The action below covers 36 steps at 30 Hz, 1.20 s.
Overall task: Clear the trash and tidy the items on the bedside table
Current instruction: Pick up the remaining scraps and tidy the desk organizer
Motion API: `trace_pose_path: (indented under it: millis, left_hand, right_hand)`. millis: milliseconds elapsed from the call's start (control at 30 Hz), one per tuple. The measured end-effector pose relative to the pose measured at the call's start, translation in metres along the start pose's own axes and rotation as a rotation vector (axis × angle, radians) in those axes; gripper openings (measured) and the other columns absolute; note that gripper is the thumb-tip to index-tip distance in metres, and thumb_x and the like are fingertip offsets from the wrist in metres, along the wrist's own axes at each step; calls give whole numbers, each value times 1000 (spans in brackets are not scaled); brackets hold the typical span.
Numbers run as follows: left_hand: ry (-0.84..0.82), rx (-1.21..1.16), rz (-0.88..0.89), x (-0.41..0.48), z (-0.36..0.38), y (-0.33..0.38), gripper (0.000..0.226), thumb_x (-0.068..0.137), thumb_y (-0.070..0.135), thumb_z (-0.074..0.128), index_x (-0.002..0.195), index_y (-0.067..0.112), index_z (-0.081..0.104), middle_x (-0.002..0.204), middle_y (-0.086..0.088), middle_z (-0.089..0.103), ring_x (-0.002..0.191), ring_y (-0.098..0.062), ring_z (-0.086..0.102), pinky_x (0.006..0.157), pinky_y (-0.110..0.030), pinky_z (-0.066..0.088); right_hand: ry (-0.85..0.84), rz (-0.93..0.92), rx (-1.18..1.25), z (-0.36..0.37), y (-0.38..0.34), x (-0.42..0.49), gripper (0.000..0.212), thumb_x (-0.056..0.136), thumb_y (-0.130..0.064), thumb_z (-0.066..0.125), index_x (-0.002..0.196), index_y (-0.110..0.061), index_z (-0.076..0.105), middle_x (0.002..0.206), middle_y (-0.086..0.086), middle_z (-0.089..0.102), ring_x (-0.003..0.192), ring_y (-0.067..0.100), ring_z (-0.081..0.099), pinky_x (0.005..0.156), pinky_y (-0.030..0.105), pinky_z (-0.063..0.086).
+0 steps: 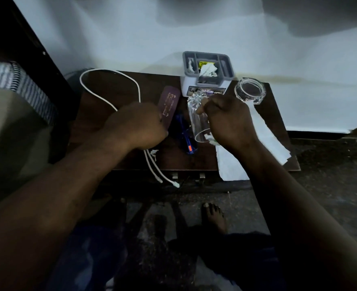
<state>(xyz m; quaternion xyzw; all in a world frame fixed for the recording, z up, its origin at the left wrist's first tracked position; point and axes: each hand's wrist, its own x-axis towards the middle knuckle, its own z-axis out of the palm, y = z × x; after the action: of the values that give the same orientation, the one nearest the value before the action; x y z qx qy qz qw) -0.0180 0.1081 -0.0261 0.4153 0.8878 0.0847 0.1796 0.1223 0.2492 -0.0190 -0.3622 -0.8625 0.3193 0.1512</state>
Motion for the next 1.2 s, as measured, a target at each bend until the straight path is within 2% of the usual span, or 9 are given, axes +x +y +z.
trace_pose_path:
  millis: [100, 267, 567, 767, 867, 933, 1000, 1067, 1200]
  left_hand:
    - [-77, 151, -25, -9, 8, -12, 49, 71, 59, 75, 103, 22, 73, 112, -9, 72, 100, -33, 69, 82, -40, 59]
    - [-92, 265, -42, -14, 20, -22, 56, 67, 62, 77, 110, 27, 70, 117, -8, 70, 104, -32, 69, 81, -40, 58]
    - [-8, 287, -6, -14, 37, -14, 27, 86, 38, 67, 111, 28, 68, 118, -7, 69, 106, -32, 69, 74, -36, 49]
    - [20, 262, 45, -11, 39, -7, 28, 86, 32, 61, 111, 27, 71, 116, -8, 69, 104, -34, 70, 74, -37, 51]
    - [85, 65, 11, -7, 31, -4, 40, 79, 47, 65, 108, 19, 70, 111, -14, 70, 101, -38, 69, 77, -37, 53]
    - [158, -122, 12, -1, 23, -2, 39, 73, 52, 64, 94, 19, 68, 93, -7, 69, 93, -35, 67, 67, -29, 45]
    - [225, -279, -2, 3, 14, 2, 31, 63, 51, 62, 75, 23, 59, 73, 6, 56, 79, -27, 59, 55, -25, 35]
    - [297, -378, -26, 5, 6, 8, 28, 58, 48, 66, 65, 24, 51, 64, 11, 49, 67, -19, 52, 50, -20, 29]
    - [346, -619, -89, 10, 3, 18, 25, 58, 36, 74, 69, 21, 57, 66, 8, 60, 60, -10, 57, 49, -23, 34]
  right_hand:
    - [3, -2, 39, 8, -4, 2, 26, 95, -18, 53, 93, -26, 77, 98, -6, 77, 96, 17, 72, 85, 30, 54]
    - [-29, -38, 84, 18, -14, 2, 27, 88, -17, 50, 95, -29, 74, 85, -12, 71, 90, 16, 72, 85, 37, 57]
    - [-43, -78, 38, 26, -13, 6, 22, 94, -14, 57, 96, -22, 77, 82, -9, 73, 85, 19, 72, 84, 44, 59]
    - [-56, -98, 32, 22, -13, 7, 20, 93, -16, 58, 93, -23, 77, 82, -8, 75, 83, 18, 72, 82, 42, 58]
    - [-58, -88, 54, 18, -11, 7, 19, 93, -16, 59, 92, -23, 77, 83, -5, 76, 82, 21, 73, 83, 45, 58]
    - [-42, -83, 60, 15, -9, 8, 20, 92, -16, 58, 91, -24, 77, 85, -6, 77, 86, 19, 73, 86, 43, 57]
    - [-24, -87, 55, 14, -9, 9, 22, 91, -14, 59, 89, -25, 78, 84, -10, 75, 90, 15, 73, 89, 41, 57]
    - [-28, -59, 103, 14, -8, 9, 22, 90, -13, 59, 87, -25, 77, 76, -15, 71, 85, 17, 73, 87, 45, 58]
    - [-56, -44, 133, 15, -5, 9, 20, 89, -10, 60, 84, -23, 75, 75, -10, 71, 79, 24, 73, 81, 53, 60]
